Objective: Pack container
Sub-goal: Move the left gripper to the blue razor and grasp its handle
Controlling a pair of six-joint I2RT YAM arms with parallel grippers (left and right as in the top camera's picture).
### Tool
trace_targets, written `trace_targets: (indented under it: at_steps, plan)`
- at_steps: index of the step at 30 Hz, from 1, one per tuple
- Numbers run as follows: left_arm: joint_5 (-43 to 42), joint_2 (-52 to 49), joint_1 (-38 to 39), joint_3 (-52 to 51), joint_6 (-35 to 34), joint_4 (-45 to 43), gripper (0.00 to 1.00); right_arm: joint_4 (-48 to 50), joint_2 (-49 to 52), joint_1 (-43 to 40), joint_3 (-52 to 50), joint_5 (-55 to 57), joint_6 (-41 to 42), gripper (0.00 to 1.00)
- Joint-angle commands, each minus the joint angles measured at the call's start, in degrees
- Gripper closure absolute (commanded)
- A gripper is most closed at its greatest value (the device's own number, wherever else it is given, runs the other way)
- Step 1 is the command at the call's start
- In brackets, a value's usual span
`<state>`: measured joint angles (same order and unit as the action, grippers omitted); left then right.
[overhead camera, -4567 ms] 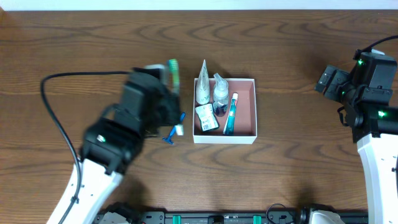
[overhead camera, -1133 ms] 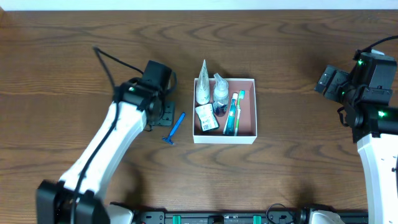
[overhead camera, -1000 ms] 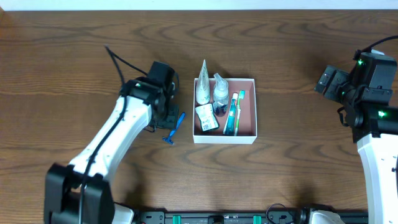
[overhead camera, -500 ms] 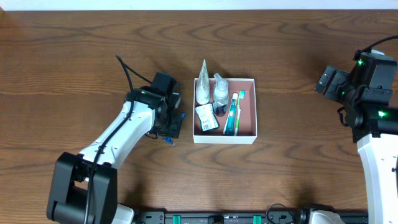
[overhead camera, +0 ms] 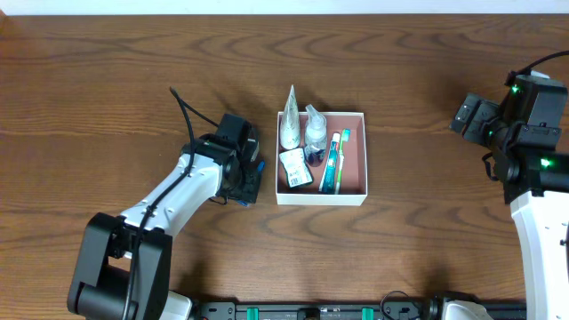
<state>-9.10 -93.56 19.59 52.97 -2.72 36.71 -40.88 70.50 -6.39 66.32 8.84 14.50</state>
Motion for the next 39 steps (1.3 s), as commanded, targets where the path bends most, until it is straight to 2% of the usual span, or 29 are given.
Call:
trace_targets:
  at_steps: [1,15,20,36,39]
  plan:
    - [-0.8,-0.9,-0.3,-1.0,0.8,-1.7,0.41,0.1,0.0,-0.3,0.5,0.4,0.7,0.01]
    - [-0.3,-0.9,-0.3,-1.9,1.8,-3.6,0.43,0.1,0.0,-0.3,0.5,0.4,0.7,0.01]
    - [-0.3,-0.9,-0.3,-1.9,1.8,-3.8,0.47,0.1,0.0,-0.3,0.5,0.4,0.7,0.01]
    - [-0.3,-0.9,-0.3,-4.9,1.8,-6.7,0.47,0.1,0.0,-0.3,0.5,0.4,0.7,0.01]
    - [-0.4,-1.0,-0.3,-5.1,1.8,-7.2,0.51,0.1,0.0,-0.3,0.5,0.4,0.7,0.01]
